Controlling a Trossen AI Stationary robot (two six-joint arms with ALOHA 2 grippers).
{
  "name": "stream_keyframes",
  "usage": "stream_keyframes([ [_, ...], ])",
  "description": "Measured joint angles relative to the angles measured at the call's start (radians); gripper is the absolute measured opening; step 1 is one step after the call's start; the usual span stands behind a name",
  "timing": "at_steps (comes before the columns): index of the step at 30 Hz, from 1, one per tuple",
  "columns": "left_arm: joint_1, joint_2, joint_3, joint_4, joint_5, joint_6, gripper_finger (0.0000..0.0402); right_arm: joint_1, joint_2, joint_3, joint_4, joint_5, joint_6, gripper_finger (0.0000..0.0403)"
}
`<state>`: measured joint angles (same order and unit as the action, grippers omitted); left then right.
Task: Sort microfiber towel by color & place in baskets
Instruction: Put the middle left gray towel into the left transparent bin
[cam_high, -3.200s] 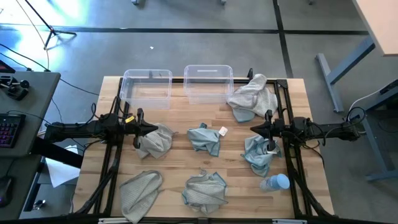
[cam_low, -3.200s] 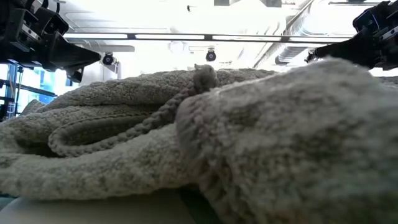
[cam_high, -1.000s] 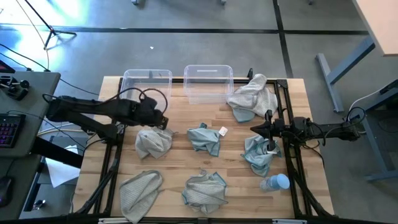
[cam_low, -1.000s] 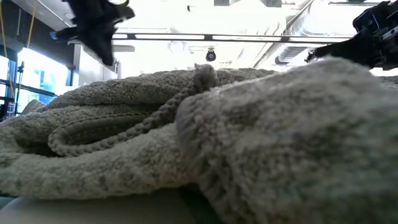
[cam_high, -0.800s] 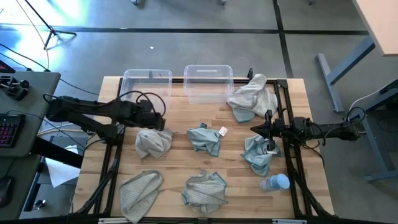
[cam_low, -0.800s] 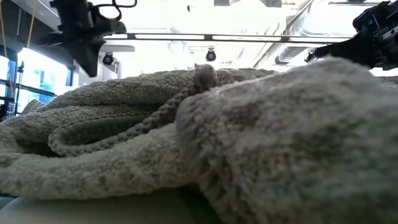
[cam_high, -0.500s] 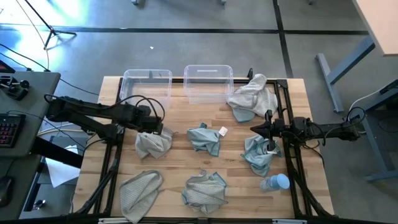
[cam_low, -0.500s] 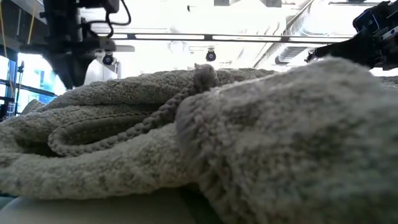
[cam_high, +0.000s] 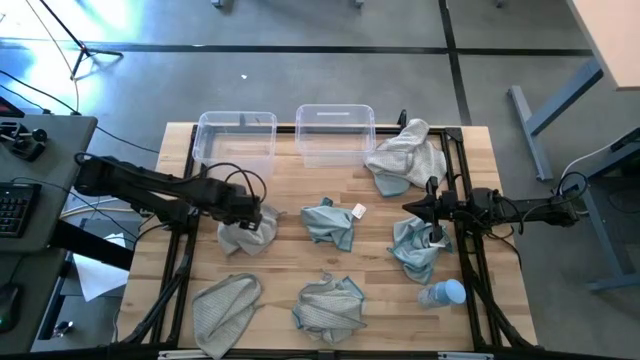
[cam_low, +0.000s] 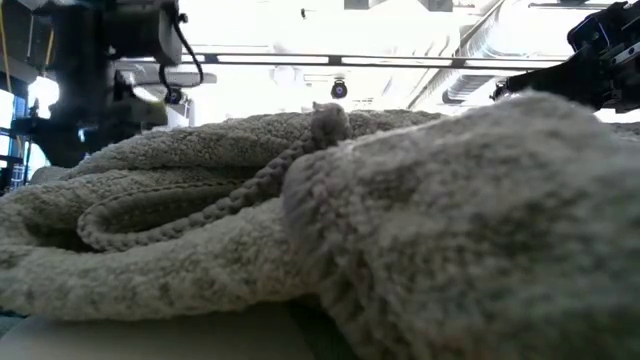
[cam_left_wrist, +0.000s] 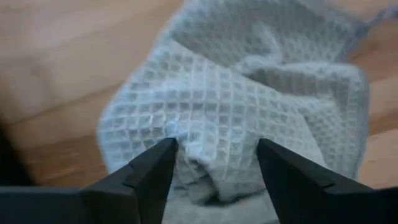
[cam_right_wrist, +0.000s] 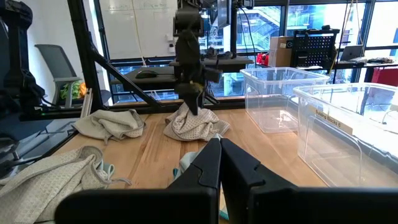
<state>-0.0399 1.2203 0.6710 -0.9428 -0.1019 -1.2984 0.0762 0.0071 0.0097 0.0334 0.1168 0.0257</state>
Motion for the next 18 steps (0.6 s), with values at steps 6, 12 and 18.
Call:
stream_keyframes([
  [6, 0.000, 0.044, -0.090, 0.027, 0.008, -0.027, 0.0225, 0.000, 0.000, 0.000, 0.000, 0.000, 0.000, 0.0000],
  [12, 0.000, 0.109, -0.125, 0.077, 0.014, -0.035, 0.0215, 0.000, 0.000, 0.000, 0.000, 0.000, 0.000, 0.0000],
  [18, 0.000, 0.119, -0.085, 0.094, 0.024, -0.012, 0.0111, 0.000, 0.000, 0.000, 0.000, 0.000, 0.000, 0.0000],
])
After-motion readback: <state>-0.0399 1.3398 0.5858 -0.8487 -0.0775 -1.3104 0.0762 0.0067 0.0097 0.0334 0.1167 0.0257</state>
